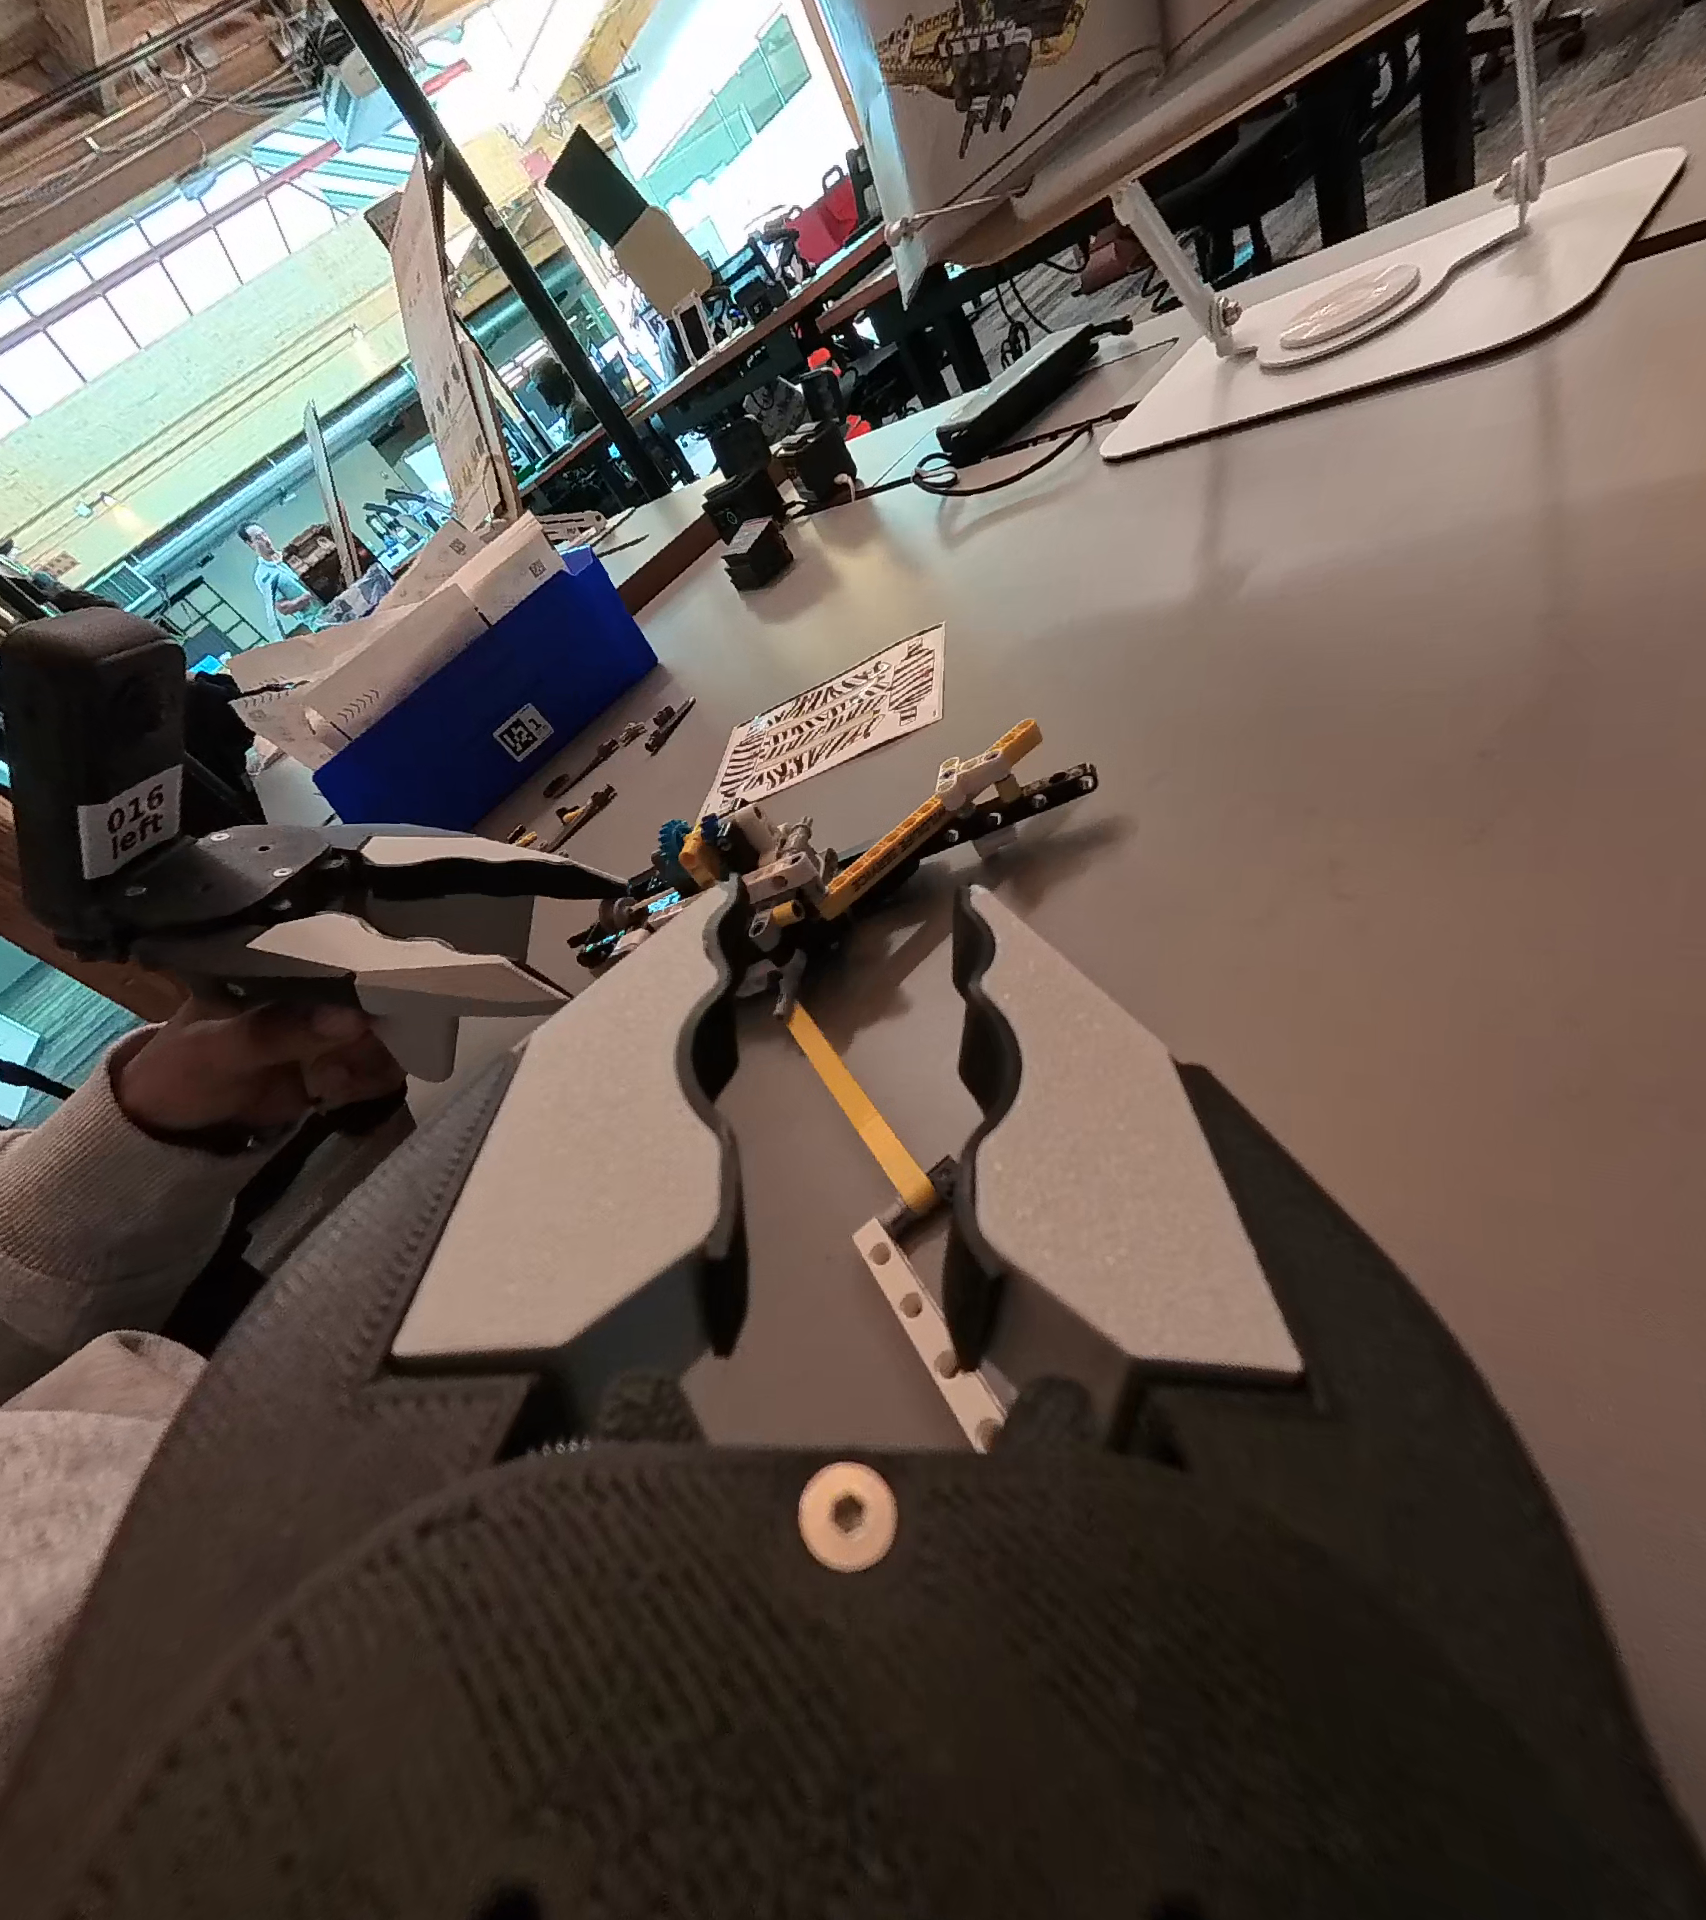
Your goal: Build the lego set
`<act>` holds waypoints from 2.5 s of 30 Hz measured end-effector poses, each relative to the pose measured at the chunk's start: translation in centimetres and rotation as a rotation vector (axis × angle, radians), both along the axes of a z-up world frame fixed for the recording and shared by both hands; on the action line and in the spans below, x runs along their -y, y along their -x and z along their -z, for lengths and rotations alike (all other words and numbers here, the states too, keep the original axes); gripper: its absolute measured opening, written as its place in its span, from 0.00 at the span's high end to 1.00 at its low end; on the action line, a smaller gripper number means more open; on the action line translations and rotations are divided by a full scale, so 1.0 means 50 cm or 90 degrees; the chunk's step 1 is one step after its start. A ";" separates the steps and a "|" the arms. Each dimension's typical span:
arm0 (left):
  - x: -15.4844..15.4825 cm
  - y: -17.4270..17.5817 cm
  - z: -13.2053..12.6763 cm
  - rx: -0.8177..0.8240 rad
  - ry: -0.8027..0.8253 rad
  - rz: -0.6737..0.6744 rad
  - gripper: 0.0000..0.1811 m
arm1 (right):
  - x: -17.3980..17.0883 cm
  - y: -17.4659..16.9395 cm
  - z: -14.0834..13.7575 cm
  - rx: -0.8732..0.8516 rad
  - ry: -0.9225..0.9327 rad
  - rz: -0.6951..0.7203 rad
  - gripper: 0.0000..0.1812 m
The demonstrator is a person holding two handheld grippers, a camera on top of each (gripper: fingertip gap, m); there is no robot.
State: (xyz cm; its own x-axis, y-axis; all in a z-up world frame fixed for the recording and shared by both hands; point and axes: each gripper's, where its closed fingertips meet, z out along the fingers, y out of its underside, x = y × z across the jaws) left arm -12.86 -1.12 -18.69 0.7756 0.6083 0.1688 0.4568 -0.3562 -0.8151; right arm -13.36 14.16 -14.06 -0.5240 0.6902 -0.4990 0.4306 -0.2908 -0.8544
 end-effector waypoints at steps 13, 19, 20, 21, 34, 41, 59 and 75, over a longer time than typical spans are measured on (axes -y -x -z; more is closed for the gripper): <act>-0.001 0.000 0.000 0.006 -0.007 0.001 0.66 | 0.003 0.000 0.001 0.002 0.001 -0.003 0.79; -0.006 -0.004 -0.001 0.010 -0.011 0.008 0.66 | 0.001 0.001 0.001 0.002 0.003 0.000 0.79; -0.007 -0.004 0.000 0.011 -0.011 0.008 0.66 | 0.000 0.001 0.001 0.002 0.003 0.000 0.79; -0.008 -0.005 0.000 0.012 -0.011 0.010 0.66 | 0.000 0.001 0.001 0.002 0.003 0.000 0.79; -0.043 -0.023 -0.001 0.020 -0.034 0.035 0.66 | 0.003 0.000 0.001 0.002 0.004 -0.003 0.79; -0.064 -0.034 -0.004 0.024 -0.051 0.054 0.66 | 0.004 0.000 0.002 0.003 0.002 -0.004 0.79; -0.012 0.009 -0.026 0.019 -0.112 -0.012 0.65 | 0.002 0.000 0.003 0.003 -0.001 -0.002 0.79; -0.014 0.011 -0.007 0.016 -0.087 -0.017 0.63 | 0.003 0.000 0.004 0.004 -0.002 -0.003 0.79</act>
State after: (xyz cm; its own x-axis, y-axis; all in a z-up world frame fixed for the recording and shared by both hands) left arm -13.41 -0.42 -18.36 0.7542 0.5982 0.2709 0.4853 -0.2299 -0.8436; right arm -13.38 14.01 -14.26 -0.5244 0.6892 -0.5001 0.4369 -0.2864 -0.8527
